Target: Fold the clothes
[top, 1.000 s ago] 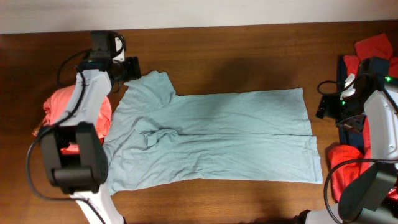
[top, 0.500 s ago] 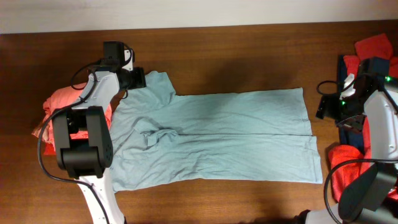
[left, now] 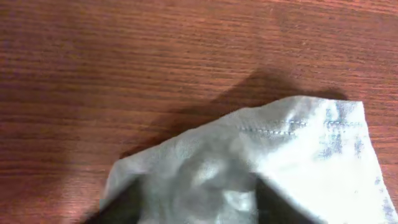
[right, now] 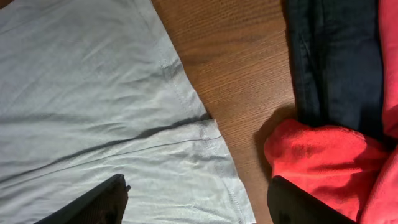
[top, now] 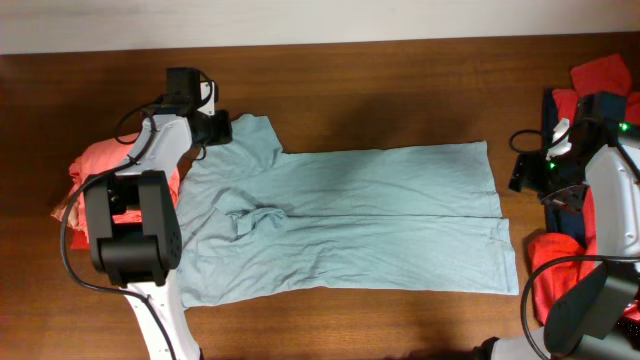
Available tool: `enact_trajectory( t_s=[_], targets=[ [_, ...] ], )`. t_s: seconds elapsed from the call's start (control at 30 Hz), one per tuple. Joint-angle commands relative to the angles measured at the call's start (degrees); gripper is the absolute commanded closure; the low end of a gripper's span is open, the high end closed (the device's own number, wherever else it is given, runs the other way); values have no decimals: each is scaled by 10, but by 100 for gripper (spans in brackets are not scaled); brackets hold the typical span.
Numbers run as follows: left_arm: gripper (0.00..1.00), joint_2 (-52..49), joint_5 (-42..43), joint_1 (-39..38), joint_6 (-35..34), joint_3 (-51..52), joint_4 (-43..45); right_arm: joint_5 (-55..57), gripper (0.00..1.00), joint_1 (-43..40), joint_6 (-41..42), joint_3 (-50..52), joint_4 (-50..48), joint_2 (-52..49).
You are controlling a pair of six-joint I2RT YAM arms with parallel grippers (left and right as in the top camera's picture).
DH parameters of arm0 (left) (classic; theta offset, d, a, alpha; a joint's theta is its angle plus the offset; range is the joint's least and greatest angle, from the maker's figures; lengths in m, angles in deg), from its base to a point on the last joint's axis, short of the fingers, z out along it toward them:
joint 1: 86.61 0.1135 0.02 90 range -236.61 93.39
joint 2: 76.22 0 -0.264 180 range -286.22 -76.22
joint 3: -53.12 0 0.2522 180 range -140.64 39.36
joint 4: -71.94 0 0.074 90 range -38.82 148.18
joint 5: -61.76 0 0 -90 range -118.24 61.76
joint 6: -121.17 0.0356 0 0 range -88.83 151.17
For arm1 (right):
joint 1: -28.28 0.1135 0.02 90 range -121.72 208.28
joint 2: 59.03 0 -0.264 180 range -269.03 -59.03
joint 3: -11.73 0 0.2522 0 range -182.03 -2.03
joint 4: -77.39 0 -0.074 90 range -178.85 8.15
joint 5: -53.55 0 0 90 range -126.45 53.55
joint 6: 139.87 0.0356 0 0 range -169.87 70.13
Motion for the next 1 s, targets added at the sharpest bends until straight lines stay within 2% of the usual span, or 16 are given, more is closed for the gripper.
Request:
enact_trajectory(
  t_s=[0.0,0.17,0.67,0.73,0.87,0.97],
  targets=[
    [23,-7,8,13,3,-23,-18,-1,23,4,0,-3,0,-5],
    [18,-7,8,30,3,-50,-53,-1,23,3,0,-3,-2,-5],
    [19,-39,15,12,0,-49,-68,1,23,3,0,-3,-1,-5],
    [21,-48,15,10,0,-49,-67,1,23,3,0,-3,0,-5],
    [33,-50,15,9,0,-50,-63,1,23,3,0,-3,0,-5],
    [36,-49,15,10,0,-53,-61,1,23,3,0,-3,-1,-5]
  ],
)
